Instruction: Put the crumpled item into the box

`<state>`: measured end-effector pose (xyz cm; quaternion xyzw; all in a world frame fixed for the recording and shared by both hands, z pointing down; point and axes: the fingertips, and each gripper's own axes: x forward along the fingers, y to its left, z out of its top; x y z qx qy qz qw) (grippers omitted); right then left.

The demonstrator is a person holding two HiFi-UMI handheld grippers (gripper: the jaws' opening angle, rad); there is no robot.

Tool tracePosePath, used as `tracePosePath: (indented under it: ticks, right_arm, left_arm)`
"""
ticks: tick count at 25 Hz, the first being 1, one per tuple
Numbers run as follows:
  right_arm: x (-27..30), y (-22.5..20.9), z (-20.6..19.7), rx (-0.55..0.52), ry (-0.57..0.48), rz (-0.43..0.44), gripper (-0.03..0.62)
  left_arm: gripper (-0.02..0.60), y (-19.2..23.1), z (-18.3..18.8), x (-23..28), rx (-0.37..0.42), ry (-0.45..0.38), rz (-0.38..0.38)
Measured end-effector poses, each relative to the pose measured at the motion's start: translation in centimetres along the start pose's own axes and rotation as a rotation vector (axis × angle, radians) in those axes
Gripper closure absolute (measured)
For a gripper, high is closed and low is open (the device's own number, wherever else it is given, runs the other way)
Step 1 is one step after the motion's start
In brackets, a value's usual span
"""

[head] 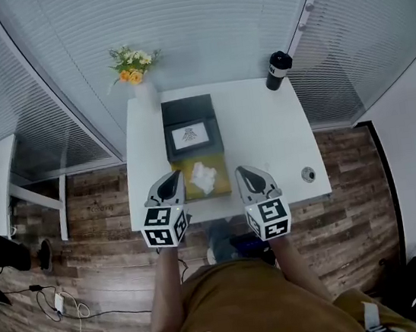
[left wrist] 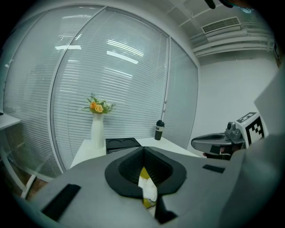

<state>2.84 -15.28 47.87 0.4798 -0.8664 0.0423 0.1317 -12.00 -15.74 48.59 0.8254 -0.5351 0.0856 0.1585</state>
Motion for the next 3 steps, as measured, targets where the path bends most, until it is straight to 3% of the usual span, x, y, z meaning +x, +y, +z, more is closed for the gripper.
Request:
tracePosePath:
  ticks: [3]
  right_arm:
    - [-0.02,-0.06,-0.04,0.002,0.0,-0.001,0.582]
  left_arm:
    - [0.557,0.15,-0.18,-0.1,-0.003,0.003,0.002]
